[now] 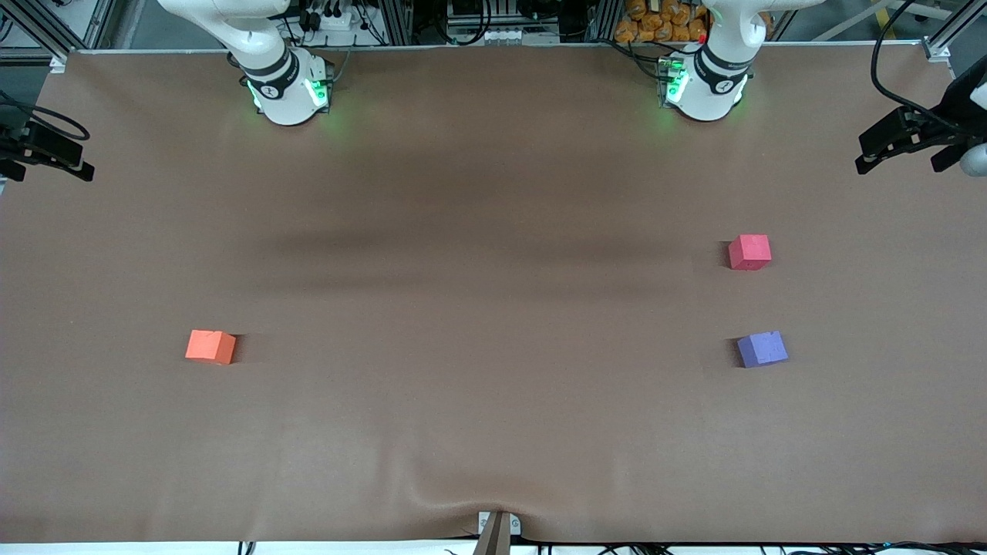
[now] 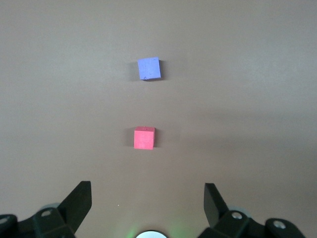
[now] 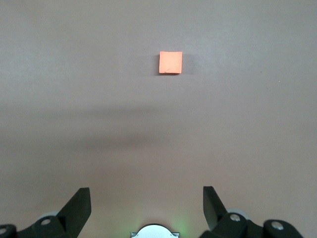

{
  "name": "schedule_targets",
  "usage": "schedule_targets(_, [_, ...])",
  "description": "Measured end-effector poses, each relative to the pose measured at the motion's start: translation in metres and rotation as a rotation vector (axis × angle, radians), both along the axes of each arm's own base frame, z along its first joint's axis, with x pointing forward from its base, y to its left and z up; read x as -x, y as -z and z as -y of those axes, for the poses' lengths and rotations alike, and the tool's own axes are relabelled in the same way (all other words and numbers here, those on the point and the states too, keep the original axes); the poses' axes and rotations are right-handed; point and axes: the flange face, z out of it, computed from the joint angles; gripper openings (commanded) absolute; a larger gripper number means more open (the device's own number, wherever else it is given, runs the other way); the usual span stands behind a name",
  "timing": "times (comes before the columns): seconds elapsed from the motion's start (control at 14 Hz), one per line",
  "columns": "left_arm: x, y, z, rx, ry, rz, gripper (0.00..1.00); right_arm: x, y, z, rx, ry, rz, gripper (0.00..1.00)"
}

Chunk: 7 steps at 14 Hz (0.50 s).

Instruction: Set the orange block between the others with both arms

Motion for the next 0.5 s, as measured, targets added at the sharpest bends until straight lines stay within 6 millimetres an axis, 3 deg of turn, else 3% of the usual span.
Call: schedule_targets(0.5, [0.0002, -0.0065, -0.0018, 0.001, -0.01, 0.014, 1.0, -0.0003, 0.0025, 0.0009, 0.0, 0.002, -0.006, 1.0])
